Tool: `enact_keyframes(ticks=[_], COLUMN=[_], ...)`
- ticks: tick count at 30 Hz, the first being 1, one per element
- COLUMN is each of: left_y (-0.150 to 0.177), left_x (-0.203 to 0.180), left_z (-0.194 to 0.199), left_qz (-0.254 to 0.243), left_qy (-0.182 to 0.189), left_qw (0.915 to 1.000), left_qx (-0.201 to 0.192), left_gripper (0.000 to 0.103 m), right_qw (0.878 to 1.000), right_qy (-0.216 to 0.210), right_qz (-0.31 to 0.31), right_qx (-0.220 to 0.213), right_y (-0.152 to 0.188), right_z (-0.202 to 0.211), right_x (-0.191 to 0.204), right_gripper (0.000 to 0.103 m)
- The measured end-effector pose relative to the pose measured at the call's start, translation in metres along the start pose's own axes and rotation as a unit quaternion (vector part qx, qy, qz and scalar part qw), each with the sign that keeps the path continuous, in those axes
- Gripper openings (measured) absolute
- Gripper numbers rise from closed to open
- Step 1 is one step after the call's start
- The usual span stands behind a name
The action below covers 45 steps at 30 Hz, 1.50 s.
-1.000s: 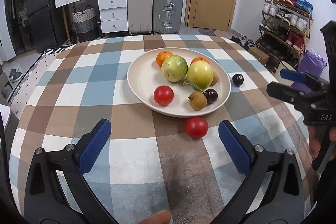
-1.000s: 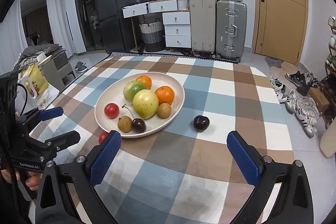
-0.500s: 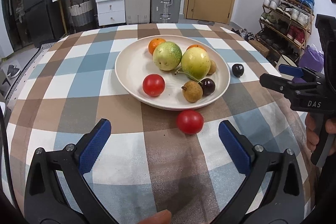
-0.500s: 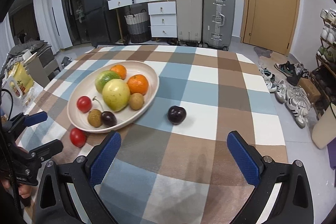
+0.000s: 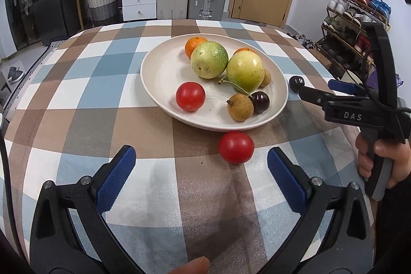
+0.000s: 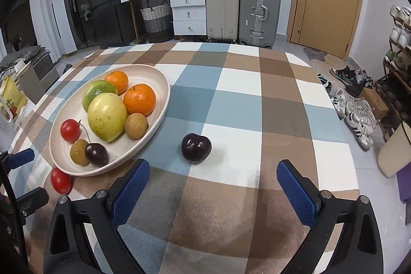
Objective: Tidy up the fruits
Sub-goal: 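Withdraw both open tools from the plate, then close the right tool on the dark plum while the left tool approaches the red tomato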
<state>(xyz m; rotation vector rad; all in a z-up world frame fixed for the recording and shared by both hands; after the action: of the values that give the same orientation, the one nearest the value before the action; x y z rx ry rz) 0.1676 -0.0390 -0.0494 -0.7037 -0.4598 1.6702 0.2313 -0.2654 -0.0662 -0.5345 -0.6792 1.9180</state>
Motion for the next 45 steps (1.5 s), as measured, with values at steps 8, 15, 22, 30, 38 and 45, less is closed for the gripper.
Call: enact_keyframes(ticks=[8,15,22,30,38,45], left_y=[0.002,0.003,0.003,0.004,0.008,0.014], left_x=[0.0,0.004,0.004,-0.001,-0.012,-0.03], left_z=[-0.001,-0.001,-0.004,-0.008,-0.013,-0.016], left_qz=[-0.001,0.005,0.007,-0.005,-0.03,-0.068], left_qy=[-0.003,0.001,0.002,0.011,0.032,0.044], left_qw=[1.0,1.0,1.0,0.9998,0.9986,0.9956], left_qx=[0.001,-0.001,0.004,0.015,0.031,0.046], left_gripper=[0.102,0.102,0.102,0.101,0.079,0.056], right_qw=[1.0,0.999,0.999,0.999,0.999,0.999], right_qy=[-0.016,-0.027,-0.024,-0.041,-0.046,-0.051], right_qz=[-0.004,0.007,0.013,0.011,0.012,0.005], right_qx=[0.021,0.034,0.031,0.024,0.011,0.005], right_y=[-0.007,-0.01,-0.01,-0.01,-0.008,-0.003], right_z=[-0.018,-0.026,-0.025,-0.02,-0.01,-0.003], right_x=[0.0,0.007,0.01,0.009,0.01,0.008], right_gripper=[0.09,0.071,0.047,0.027,0.026,0.025])
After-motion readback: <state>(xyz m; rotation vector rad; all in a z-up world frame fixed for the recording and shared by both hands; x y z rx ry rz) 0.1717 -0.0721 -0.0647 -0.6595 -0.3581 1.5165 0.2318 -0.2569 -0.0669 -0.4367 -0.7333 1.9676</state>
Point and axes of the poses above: each gripper's, at about its wrist camera, not at the fingertips, and z roughly against the way its jaws point, x to its left, y to its underside, the point moved 2 cm from there along -z, roughly the way its jaws point, and after that the axes turned 8 degrees about z, right-handed, at the moved point
